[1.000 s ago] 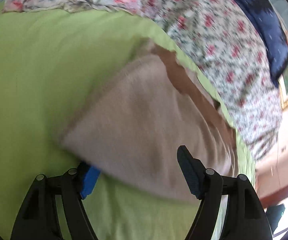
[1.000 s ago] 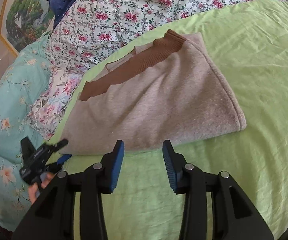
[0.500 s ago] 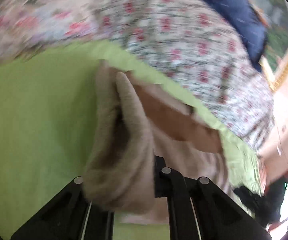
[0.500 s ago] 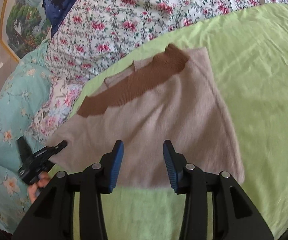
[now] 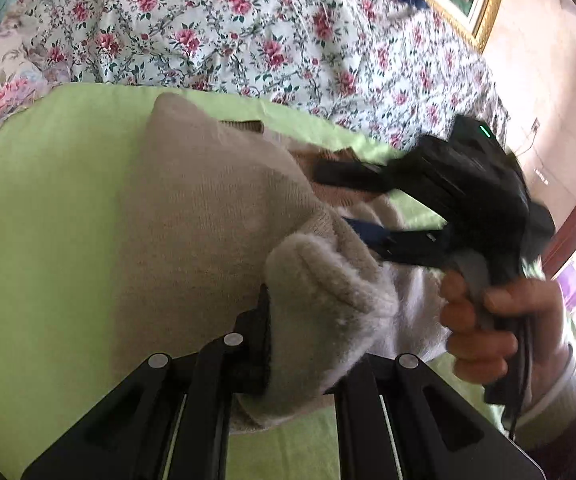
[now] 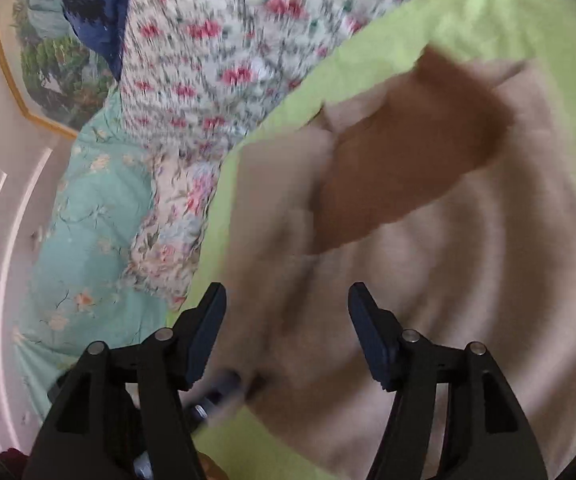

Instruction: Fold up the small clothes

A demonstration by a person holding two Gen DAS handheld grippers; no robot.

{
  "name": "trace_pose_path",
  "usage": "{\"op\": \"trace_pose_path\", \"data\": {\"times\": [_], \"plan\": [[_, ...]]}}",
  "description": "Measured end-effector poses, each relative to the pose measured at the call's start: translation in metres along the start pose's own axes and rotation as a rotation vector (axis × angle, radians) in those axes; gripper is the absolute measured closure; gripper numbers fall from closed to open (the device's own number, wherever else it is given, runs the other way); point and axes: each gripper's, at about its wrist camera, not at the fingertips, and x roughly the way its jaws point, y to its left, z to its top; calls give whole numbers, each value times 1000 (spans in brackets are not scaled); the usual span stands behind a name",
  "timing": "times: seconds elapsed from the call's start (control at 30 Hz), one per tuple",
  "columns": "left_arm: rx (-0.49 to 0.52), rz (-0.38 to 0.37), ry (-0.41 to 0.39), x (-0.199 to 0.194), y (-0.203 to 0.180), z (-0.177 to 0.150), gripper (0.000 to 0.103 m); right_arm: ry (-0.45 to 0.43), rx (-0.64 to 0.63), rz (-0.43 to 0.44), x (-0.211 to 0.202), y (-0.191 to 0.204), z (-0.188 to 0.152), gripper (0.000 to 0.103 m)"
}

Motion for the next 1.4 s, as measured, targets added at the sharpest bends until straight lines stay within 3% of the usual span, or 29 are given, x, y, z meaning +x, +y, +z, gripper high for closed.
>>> {"op": "trace_pose_path", "data": {"times": [0.1, 0.13, 0.17, 0.2, 0.23, 0.33, 0.47, 0.6, 0.73, 0.83, 1.0, 1.13, 1.23, 1.3, 1.4], "plan": [[27, 16, 2, 2, -6, -3, 96, 37, -28, 1, 31, 8, 12, 38], [29, 19, 3, 1, -5, -3, 96, 40, -32, -8, 40, 9, 15, 43], [31, 22, 5, 1, -6, -2, 96, 44, -44, -16, 49, 12, 20, 50], [31, 24, 6, -2, -7, -1, 96, 43, -51, -17, 54, 14, 23, 70], [29, 27, 7, -4, -9, 2, 96, 35, -53, -18, 54, 17, 27, 82], [51, 5, -18, -17, -24, 12, 96, -13, -97, 2, 36, 35, 38, 86], [104, -82, -53, -19, -69, 25, 95, -98, -244, -24, -21, 66, 47, 86], [119, -128, 0, 16, -103, 20, 95, -132, -256, -101, -64, 46, 51, 86], [97, -147, 108, 59, -111, 5, 95, -103, -191, -215, -71, -3, 47, 86], [112, -140, 135, 72, -118, -2, 95, -94, -148, -254, -73, -34, 42, 86], [147, -165, 112, 71, -129, -4, 93, -141, -194, -262, -89, -38, 39, 86], [152, -140, 179, 98, -132, -12, 92, -99, -219, -381, -79, -49, 38, 84], [118, -171, 200, 93, -123, -14, 83, -99, -229, -405, -76, -51, 34, 77], [107, -197, 219, 88, -117, -12, 60, -116, -223, -426, -82, -50, 30, 64], [114, -219, 238, 63, -109, -14, 40, -144, -196, -438, -94, -50, 22, 51]]}}
